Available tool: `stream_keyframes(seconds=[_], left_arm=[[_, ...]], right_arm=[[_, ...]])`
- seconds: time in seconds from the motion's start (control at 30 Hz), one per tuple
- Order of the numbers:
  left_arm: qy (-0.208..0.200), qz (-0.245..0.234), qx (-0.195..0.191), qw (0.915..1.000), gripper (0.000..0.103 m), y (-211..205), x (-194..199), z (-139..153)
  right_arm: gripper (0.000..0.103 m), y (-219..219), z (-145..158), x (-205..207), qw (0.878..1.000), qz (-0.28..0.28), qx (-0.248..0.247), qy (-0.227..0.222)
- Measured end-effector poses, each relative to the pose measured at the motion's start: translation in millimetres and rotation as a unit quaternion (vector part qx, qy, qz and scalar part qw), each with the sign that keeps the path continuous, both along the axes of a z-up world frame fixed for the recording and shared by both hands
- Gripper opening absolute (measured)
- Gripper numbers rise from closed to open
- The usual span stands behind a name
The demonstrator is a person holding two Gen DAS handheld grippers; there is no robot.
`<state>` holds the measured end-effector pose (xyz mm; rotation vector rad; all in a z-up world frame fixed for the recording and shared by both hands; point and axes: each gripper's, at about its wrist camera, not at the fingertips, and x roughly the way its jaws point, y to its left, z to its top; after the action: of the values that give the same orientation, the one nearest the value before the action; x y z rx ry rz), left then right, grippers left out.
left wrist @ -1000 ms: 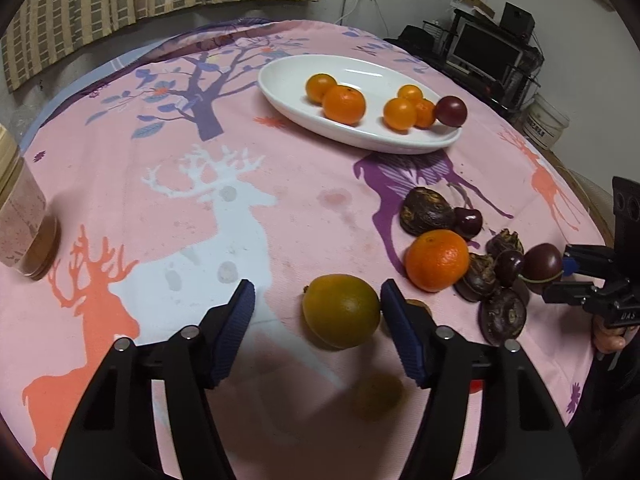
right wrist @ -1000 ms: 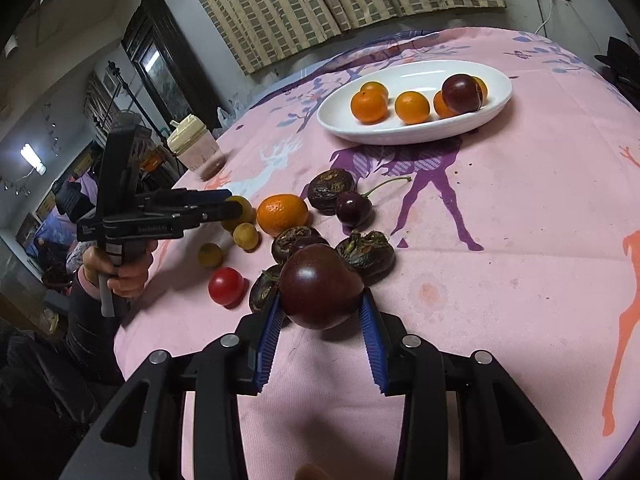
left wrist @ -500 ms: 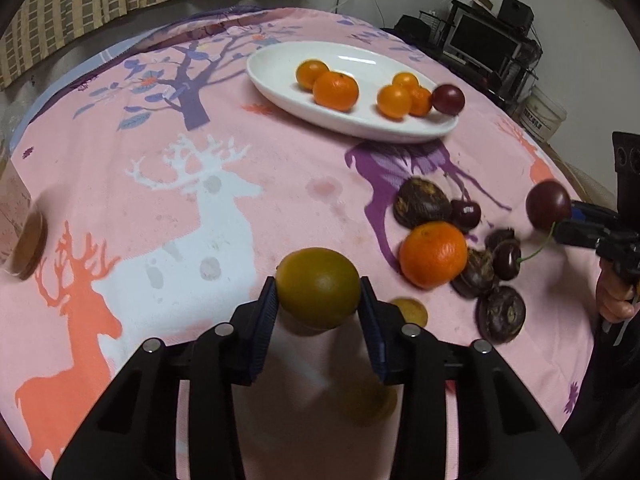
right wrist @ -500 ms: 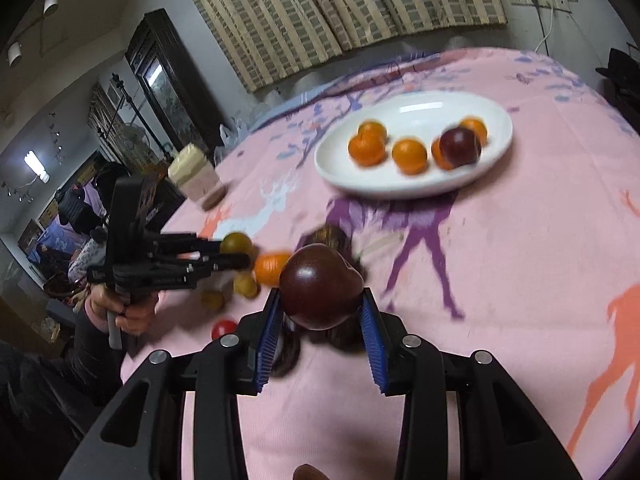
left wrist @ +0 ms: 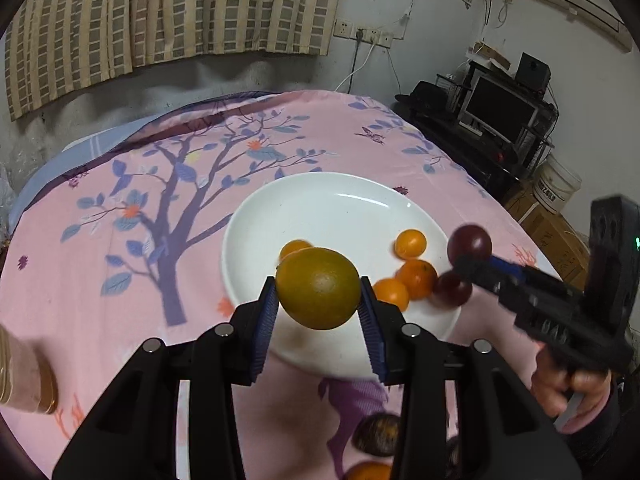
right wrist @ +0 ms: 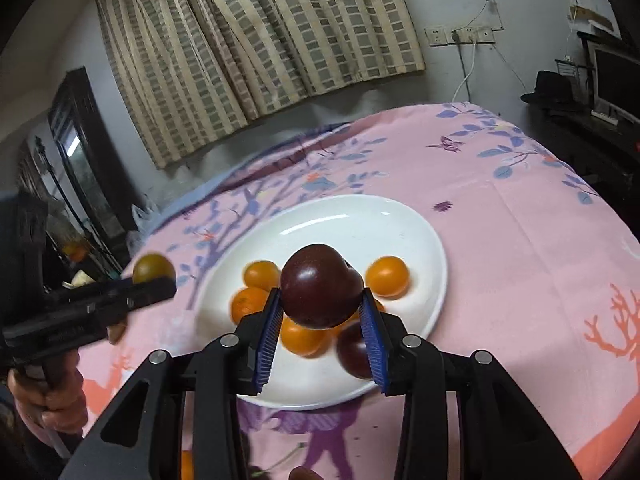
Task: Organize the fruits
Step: 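Grasp a dark plum with the right tool while the left tool grasps a yellow-green fruit, then release the plum and yellow-green fruit onto the white plate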
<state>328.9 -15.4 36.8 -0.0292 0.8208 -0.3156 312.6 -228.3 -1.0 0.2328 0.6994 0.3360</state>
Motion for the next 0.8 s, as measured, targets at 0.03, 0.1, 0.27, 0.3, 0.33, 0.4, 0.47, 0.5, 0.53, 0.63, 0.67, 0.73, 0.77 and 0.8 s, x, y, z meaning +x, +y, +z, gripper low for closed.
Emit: stream_keyframes(seconds=[0.03,0.1,0.27,0.3,0.33,0.4,0.47,0.5,0.53,0.63,0.67,0.73,0.77,0.8], left_arm=[[0.004,0.001,0.001,1.0,0.039,-4,7,-4],[0.015,0.005,0.006,0.9999,0.039,-9,19,-12],[0.04,0.004,0.01,0.9991,0.04,-12,29,-31],[0.042,0.006,0.014,0.999,0.04,-13,30,-34],[0.041,0.009,0.019,0.9989,0.044,-13,30,-36],[0.026,0.024,0.031,0.9989,0.067,-12,26,-33],[-0.003,0.038,0.037,0.9986,0.08,-8,16,-22],[-0.012,0.039,0.038,0.9985,0.083,-7,12,-17],[-0.021,0.039,0.037,0.9984,0.087,-5,6,-9],[-0.042,0.043,0.034,0.9976,0.093,-2,-9,9],[-0.048,0.043,0.037,0.9972,0.094,-1,-15,13],[-0.054,0.042,0.044,0.9967,0.096,0,-24,18],[-0.056,0.043,0.046,0.9964,0.096,1,-29,19],[-0.057,0.042,0.048,0.9963,0.097,1,-32,21]], right_arm=[[0.039,-2,-4,2,1.0,-0.001,-0.001,0.005],[0.039,-6,-8,4,1.0,-0.001,0.0,0.009],[0.04,-7,-9,5,1.0,0.002,-0.007,0.007],[0.041,-5,-9,5,1.0,0.001,-0.009,0.005],[0.042,-4,-9,4,1.0,0.001,-0.013,0.002],[0.046,-3,-9,2,1.0,-0.002,-0.009,-0.002],[0.047,-6,-7,-1,1.0,0.0,0.005,-0.005],[0.049,-7,-5,-3,1.0,0.001,0.007,-0.01],[0.05,-7,-2,-6,1.0,0.002,0.009,-0.017],[0.056,-9,4,-16,0.999,0.006,0.014,-0.032],[0.057,-8,4,-18,0.999,0.009,0.016,-0.033],[0.057,-8,4,-21,0.999,0.013,0.015,-0.031],[0.058,-6,2,-24,0.999,0.014,0.01,-0.03],[0.058,-5,1,-25,0.999,0.015,0.005,-0.03]])
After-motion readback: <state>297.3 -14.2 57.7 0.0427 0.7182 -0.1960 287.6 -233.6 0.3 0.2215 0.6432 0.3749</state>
